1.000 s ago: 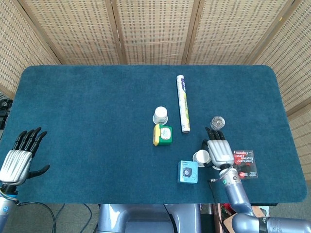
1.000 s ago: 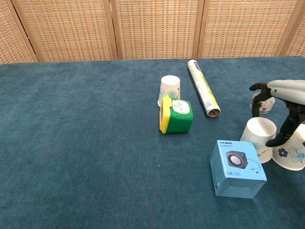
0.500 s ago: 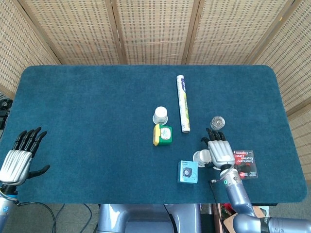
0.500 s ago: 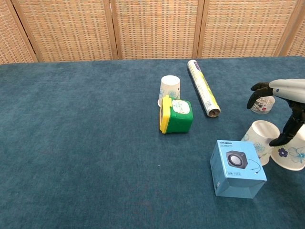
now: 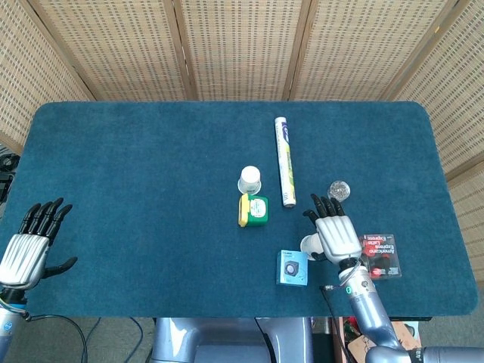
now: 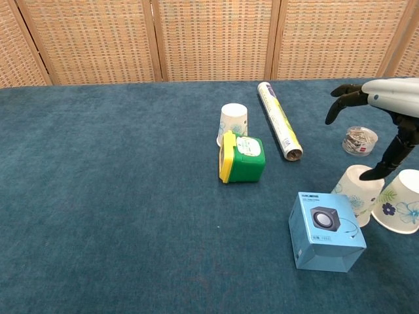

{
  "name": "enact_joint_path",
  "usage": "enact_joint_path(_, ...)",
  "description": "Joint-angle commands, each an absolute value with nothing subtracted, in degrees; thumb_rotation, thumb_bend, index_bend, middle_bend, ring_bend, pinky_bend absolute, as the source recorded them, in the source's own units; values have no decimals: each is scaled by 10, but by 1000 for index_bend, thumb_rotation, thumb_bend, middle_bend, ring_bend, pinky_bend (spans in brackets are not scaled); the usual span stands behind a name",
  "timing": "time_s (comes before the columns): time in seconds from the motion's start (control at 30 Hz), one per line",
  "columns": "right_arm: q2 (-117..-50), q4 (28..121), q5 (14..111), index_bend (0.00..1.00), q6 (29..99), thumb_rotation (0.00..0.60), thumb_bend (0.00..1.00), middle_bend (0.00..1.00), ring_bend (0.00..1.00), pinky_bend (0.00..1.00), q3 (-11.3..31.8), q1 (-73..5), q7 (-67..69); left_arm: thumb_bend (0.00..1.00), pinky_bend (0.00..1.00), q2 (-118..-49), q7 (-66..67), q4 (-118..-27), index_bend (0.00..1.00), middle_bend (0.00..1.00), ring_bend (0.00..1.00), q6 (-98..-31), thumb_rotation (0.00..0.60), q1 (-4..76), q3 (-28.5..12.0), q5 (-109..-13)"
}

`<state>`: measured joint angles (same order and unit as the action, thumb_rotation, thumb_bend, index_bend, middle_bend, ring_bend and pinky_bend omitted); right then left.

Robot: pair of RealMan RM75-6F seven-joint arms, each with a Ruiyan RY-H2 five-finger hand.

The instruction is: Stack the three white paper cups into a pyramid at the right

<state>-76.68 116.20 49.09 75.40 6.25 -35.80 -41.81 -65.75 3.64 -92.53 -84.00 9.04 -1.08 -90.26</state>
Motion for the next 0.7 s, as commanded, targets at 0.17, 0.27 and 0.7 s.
enact_joint_path(0.17, -783, 1132, 500, 259, 732, 600, 143, 0, 0, 0, 87, -384, -419, 187, 0, -658, 38, -926, 0, 0, 0, -843, 600, 90, -11, -904)
enact_joint_path(0.27, -803, 1102, 480, 189, 705, 600, 144, 0, 0, 0, 104, -407, -422, 187, 0, -658, 38, -925, 0, 0, 0, -844, 600, 89, -11, -905)
enact_joint_path(0.7, -883, 968, 405, 173, 637, 600, 144, 0, 0, 0, 156, -491, -437, 187, 0, -661, 35, -920, 0, 0, 0, -833, 600, 94, -14, -897)
